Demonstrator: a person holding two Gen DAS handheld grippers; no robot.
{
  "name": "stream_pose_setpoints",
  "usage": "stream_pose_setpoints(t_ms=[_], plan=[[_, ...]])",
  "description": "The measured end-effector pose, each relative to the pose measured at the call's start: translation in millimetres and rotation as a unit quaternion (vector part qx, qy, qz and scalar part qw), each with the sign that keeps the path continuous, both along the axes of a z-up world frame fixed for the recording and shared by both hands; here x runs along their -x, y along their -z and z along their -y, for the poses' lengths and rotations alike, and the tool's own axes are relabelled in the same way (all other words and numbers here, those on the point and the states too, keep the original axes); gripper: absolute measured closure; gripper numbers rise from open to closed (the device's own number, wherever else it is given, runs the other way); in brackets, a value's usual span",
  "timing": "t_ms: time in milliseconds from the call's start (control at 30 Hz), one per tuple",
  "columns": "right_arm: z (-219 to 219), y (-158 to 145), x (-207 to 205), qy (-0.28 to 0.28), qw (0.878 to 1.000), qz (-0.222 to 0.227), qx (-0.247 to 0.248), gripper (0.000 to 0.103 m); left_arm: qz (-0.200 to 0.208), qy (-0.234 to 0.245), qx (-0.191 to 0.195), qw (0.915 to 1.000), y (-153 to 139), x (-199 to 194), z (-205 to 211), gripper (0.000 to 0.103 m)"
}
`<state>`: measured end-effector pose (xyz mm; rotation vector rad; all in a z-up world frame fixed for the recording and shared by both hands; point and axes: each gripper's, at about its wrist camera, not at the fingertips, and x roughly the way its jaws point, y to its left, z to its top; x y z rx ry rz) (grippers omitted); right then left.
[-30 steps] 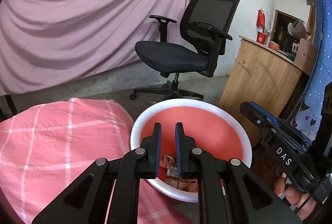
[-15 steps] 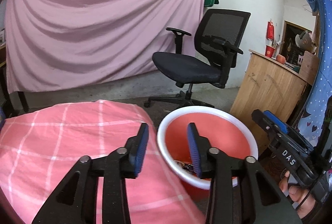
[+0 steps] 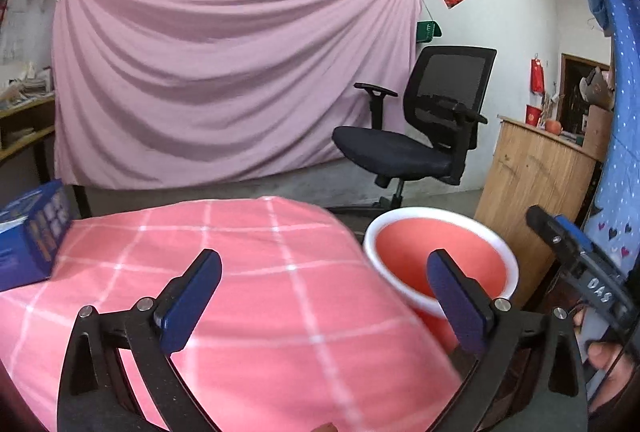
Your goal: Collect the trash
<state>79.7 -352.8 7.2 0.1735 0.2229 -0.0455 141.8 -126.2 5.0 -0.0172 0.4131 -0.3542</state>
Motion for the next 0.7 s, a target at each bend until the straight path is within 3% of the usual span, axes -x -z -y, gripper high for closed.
stream_pose_setpoints(t_ms=[233,700], plan=[[-30.2,0.2,35.5,-0.005,1.000,0.016,0.002,0.000,0.011,-0.030,0.016,0.9994,5.2,35.1,-40.9,0.002],[-85.8,-0.6,97.6,0.009,1.000,0.010,0.021,0.000,0.034,-0.048,0.004,0.9982,20.8,98.1,-87.9,0.002]])
